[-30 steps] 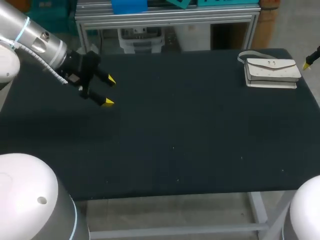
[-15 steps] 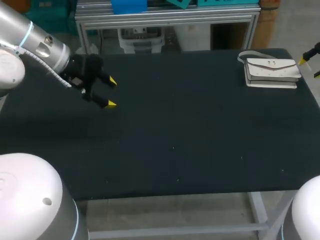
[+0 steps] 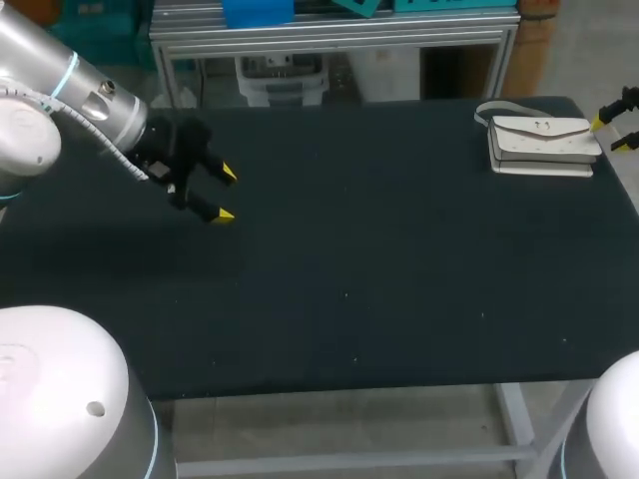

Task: Pick up the bag, open it, inspect its contents, close it, and place it on the opposite side

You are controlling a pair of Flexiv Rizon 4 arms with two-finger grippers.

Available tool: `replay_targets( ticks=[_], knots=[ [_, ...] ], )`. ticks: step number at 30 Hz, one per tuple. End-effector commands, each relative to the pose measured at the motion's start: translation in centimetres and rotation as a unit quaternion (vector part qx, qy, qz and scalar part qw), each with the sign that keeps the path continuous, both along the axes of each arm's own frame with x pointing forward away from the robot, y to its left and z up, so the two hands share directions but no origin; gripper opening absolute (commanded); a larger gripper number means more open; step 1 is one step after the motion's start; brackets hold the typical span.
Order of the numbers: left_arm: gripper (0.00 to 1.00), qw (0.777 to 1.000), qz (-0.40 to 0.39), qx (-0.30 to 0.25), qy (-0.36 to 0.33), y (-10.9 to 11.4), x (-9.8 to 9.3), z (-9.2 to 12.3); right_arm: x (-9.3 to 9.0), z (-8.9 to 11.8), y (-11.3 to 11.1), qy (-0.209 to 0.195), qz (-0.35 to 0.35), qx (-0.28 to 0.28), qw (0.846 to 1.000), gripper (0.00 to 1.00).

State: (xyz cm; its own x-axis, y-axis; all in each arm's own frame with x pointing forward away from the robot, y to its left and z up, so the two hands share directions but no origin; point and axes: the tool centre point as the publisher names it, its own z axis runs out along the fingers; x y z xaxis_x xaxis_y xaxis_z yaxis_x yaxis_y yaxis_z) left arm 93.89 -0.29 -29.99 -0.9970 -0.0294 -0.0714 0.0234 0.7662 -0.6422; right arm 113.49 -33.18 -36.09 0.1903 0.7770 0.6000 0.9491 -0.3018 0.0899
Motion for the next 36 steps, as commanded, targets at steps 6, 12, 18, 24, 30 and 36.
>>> replay_targets(
  ticks=[6, 12, 18, 24, 30, 36],
  knots=[
    [1.00, 1.000, -0.003, -0.001, 0.003, 0.0, 0.4, -0.1, 2.5, -1.2, 0.6, 0.032, 0.042, 0.033, 0.998, 0.42],
    [1.00, 1.000, -0.003, -0.001, 0.003, 0.0, 0.4, -0.1, 2.8, -2.0, 1.4, 0.035, 0.050, 0.047, 0.997, 0.38],
    [1.00, 1.000, -0.003, -0.001, 0.003, 0.0, 0.4, -0.1, 2.4, -2.4, 1.9, 0.032, 0.059, 0.065, 0.996, 0.00],
    [1.00, 1.000, -0.003, -0.001, 0.003, 0.0, 0.4, -0.1, 1.7, -1.9, 3.1, 0.020, 0.070, 0.084, 0.994, 0.00],
    [1.00, 1.000, -0.003, -0.001, 0.003, 0.0, 0.4, -0.1, 0.6, -1.3, 5.1, 0.003, 0.083, 0.114, 0.990, 0.00],
    [1.00, 1.000, -0.003, -0.001, 0.003, 0.0, 0.4, -0.1, -0.9, -0.6, 8.8, -0.003, 0.092, 0.123, 0.988, 0.00]
  ],
)
